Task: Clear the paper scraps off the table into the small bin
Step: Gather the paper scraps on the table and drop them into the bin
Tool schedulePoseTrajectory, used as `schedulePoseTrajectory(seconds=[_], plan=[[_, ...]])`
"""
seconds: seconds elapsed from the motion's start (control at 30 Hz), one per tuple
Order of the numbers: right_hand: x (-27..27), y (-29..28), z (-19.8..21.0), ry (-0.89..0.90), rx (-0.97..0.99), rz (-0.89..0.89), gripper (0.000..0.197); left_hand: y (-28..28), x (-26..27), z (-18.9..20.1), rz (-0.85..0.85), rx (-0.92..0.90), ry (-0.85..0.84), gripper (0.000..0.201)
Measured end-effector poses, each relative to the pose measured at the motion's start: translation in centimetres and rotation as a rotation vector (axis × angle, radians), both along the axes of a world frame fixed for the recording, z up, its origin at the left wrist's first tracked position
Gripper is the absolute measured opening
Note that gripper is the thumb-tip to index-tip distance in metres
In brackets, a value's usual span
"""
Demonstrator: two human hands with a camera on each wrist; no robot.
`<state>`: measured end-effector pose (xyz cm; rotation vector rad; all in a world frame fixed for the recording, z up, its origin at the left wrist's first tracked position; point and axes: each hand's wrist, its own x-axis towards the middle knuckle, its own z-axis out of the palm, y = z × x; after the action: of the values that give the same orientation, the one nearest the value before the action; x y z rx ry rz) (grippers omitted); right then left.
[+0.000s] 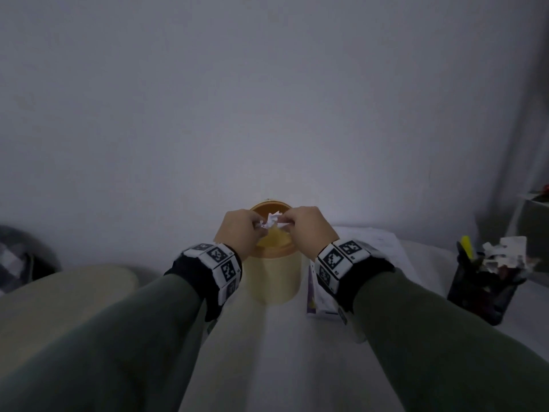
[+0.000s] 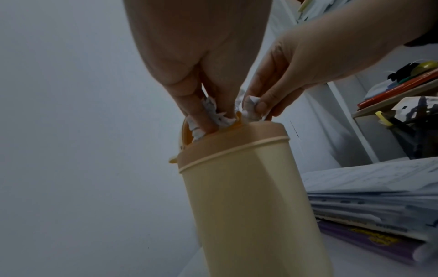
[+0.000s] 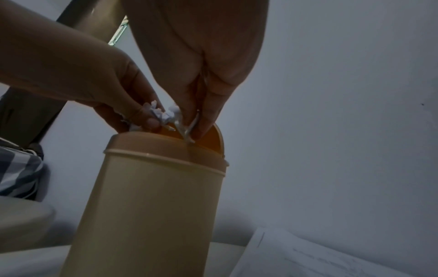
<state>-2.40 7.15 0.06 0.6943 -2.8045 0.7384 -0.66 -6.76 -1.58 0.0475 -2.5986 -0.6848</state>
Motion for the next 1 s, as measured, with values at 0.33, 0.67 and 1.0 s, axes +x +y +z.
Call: schedulePoseTrajectory(seconds=[0.33, 0.67, 1.0], plan=[[-1.4, 0.0, -1.9, 0.025, 0.056, 0.028, 0.028, 0.2, -1.6, -1.0, 0.028, -0.077, -0.057, 0.021], [-2.4, -0.6, -2.8, 0.031, -0.053, -0.059, 0.021, -0.1, -2.1, -0.8, 0.027, -0.205, -0.122, 0.024], [-2.8, -0.2, -2.7, 0.012, -0.192, -0.034, 0.020, -0.3, -1.6, -1.0, -0.036, -0.038, -0.058, 0.027]])
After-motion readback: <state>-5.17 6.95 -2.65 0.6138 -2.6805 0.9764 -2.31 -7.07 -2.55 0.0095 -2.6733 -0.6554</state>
